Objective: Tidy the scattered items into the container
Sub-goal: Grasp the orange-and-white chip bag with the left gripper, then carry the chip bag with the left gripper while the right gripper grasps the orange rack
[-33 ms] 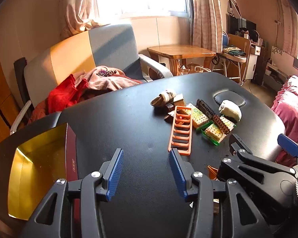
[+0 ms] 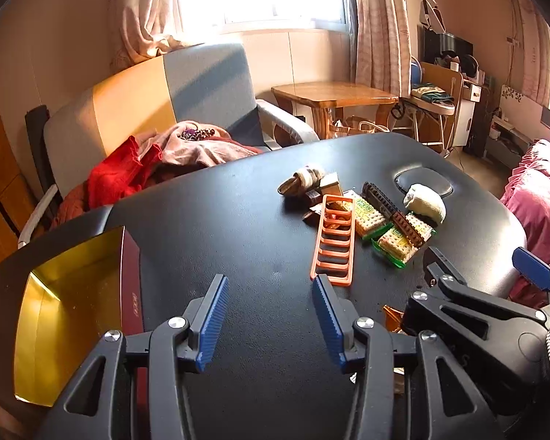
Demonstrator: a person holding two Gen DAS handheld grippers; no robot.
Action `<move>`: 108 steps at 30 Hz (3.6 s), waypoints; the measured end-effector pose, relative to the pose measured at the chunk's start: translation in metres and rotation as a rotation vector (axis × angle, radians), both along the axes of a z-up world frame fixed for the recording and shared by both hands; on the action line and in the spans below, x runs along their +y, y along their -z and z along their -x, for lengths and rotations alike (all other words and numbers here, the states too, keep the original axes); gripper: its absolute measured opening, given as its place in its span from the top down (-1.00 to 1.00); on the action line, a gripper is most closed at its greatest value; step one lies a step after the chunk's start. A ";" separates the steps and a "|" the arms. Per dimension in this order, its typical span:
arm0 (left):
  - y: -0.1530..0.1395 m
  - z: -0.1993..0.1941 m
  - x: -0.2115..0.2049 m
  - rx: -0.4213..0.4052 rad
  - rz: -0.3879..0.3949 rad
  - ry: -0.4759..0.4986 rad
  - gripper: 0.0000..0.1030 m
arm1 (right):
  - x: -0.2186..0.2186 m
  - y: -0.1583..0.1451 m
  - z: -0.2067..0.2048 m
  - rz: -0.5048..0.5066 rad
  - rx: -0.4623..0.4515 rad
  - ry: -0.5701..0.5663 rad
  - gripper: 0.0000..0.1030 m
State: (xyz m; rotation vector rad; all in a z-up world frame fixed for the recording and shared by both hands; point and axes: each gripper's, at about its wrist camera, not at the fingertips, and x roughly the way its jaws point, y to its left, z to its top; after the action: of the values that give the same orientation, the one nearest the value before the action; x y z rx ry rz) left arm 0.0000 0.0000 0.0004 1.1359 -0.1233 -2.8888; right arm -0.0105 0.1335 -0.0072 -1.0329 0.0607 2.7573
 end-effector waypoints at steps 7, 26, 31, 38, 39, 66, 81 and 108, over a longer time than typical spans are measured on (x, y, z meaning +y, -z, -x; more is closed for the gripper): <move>0.005 -0.003 0.004 0.000 0.001 0.008 0.07 | 0.005 0.001 -0.005 0.028 -0.002 -0.002 -1.00; 0.042 -0.004 -0.015 -0.144 -0.084 0.114 0.07 | 0.026 0.016 -0.021 0.164 -0.041 -0.248 -1.00; 0.057 -0.007 -0.019 -0.189 -0.118 0.162 0.07 | 0.046 0.038 -0.034 0.307 -0.154 -0.435 -1.00; 0.065 -0.015 -0.035 -0.233 -0.168 0.184 0.07 | 0.039 0.075 -0.030 0.445 -0.297 -0.538 -1.00; 0.065 -0.016 -0.039 -0.234 -0.180 0.180 0.07 | 0.035 0.078 -0.028 0.466 -0.304 -0.549 -1.00; 0.070 -0.015 0.005 -0.290 -0.291 0.402 -0.44 | 0.067 0.058 -0.015 0.751 -0.225 -0.468 -1.00; 0.081 -0.011 0.022 -0.253 -0.157 0.394 -0.48 | 0.072 0.076 -0.006 0.705 -0.235 -0.422 -1.00; 0.099 0.007 -0.015 -0.344 -0.509 0.351 -0.50 | 0.051 0.080 -0.004 0.677 -0.267 -0.466 -1.00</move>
State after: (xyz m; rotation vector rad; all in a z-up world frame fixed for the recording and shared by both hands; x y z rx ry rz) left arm -0.0072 -0.0153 -0.0986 1.8591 0.4806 -3.0794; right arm -0.0061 0.1847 -0.0876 -1.7621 0.8644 3.0329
